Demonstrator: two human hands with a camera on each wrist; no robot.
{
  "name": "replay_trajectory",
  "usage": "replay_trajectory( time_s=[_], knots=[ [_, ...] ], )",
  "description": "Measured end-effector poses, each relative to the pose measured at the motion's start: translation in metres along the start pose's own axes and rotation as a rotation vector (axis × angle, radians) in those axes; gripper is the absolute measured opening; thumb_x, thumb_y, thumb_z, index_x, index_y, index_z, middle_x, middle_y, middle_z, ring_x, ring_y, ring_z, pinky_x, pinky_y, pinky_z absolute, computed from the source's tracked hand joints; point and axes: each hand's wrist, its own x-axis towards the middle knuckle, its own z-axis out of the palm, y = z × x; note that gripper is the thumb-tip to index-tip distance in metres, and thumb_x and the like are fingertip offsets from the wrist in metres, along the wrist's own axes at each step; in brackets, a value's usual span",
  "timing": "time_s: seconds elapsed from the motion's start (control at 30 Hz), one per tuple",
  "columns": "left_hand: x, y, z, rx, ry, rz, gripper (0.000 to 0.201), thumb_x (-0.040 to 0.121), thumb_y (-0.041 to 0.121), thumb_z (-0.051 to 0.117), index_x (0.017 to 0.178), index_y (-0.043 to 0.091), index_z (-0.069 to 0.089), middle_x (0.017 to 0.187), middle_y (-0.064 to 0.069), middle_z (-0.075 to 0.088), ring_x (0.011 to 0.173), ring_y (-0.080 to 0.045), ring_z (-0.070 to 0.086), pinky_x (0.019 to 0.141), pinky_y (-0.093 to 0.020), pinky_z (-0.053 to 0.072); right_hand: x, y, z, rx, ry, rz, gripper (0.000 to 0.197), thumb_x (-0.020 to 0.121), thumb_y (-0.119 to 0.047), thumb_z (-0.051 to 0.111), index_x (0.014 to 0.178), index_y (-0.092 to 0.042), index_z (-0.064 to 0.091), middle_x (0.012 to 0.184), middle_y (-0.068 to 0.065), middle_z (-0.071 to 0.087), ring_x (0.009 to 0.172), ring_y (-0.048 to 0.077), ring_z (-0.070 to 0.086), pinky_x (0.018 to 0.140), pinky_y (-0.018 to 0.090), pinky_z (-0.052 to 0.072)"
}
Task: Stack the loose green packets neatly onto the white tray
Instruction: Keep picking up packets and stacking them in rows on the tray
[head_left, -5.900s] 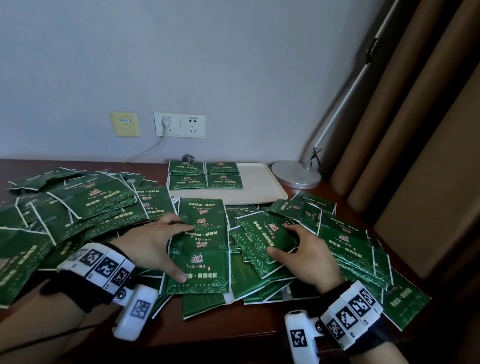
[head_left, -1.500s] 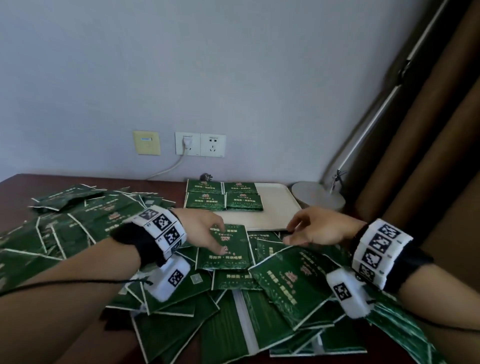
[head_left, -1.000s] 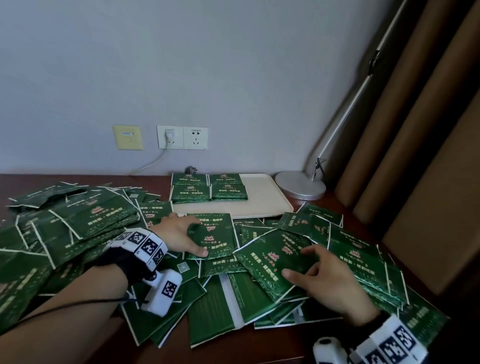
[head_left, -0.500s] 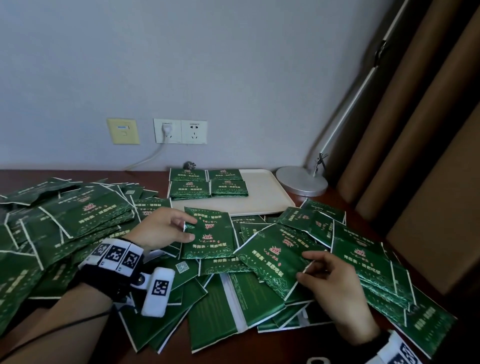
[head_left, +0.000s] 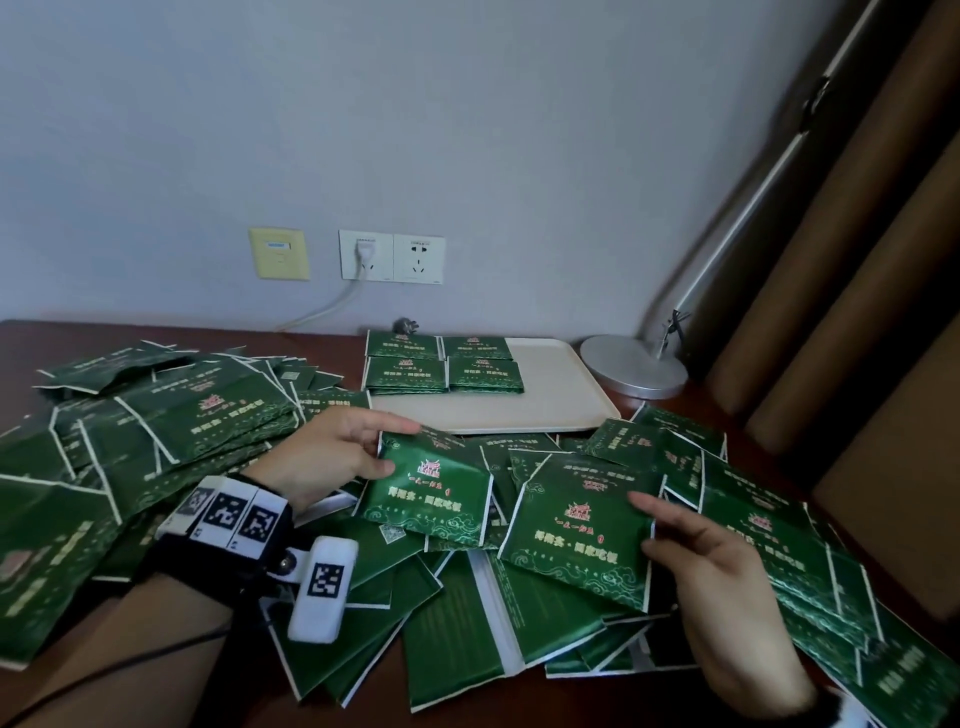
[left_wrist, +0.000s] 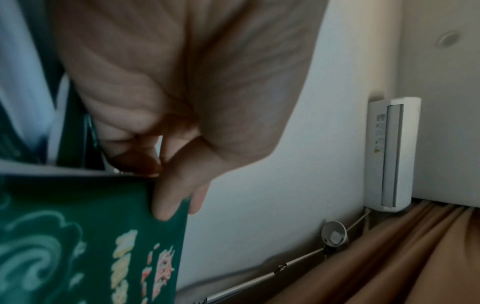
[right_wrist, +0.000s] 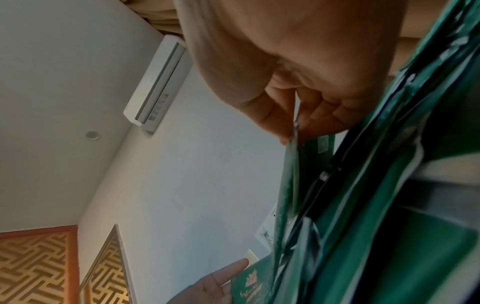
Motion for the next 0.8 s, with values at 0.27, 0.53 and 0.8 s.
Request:
replay_trajectory(
  time_s=[0.27, 0.53, 0.8],
  knots=[
    [-0.009, 0.003, 0.002, 0.137, -0.096, 0.058, 0.064, 0.075, -0.014, 0.075, 0.122, 0.028, 0.063, 0.098, 0.006, 0.077, 0.083, -0.005, 0.073, 0.072, -0.014, 0.053, -0.005, -0.017, 0.005, -0.675, -0.099, -0.161, 0.062, 0.072, -0.007, 0.085, 0.12, -0.04, 0.063, 0.098, -0.02, 0.07, 0.088, -0.001, 0.067, 0.076, 0.014, 0.053],
    [-0.016, 0.007, -0.005, 0.218, 0.008, 0.178, 0.021, 0.077, 0.019, 0.081, 0.091, 0.034, 0.077, 0.095, 0.02, 0.074, 0.089, 0.005, 0.066, 0.088, -0.027, 0.046, -0.001, -0.031, 0.007, -0.818, -0.055, -0.409, 0.017, 0.08, -0.022, 0.08, 0.083, -0.033, 0.068, 0.091, -0.012, 0.056, 0.085, -0.001, 0.055, 0.074, 0.011, 0.04],
    [-0.014, 0.009, -0.006, -0.012, 0.15, 0.261, 0.016, 0.072, 0.034, 0.076, 0.086, 0.028, 0.08, 0.104, 0.013, 0.074, 0.093, 0.003, 0.066, 0.089, -0.024, 0.044, 0.025, -0.053, 0.022, -0.299, -0.173, -0.198, 0.006, 0.095, -0.013, 0.06, 0.101, -0.015, 0.061, 0.094, 0.005, 0.072, 0.089, 0.026, 0.072, 0.066, 0.045, 0.061]
  ],
)
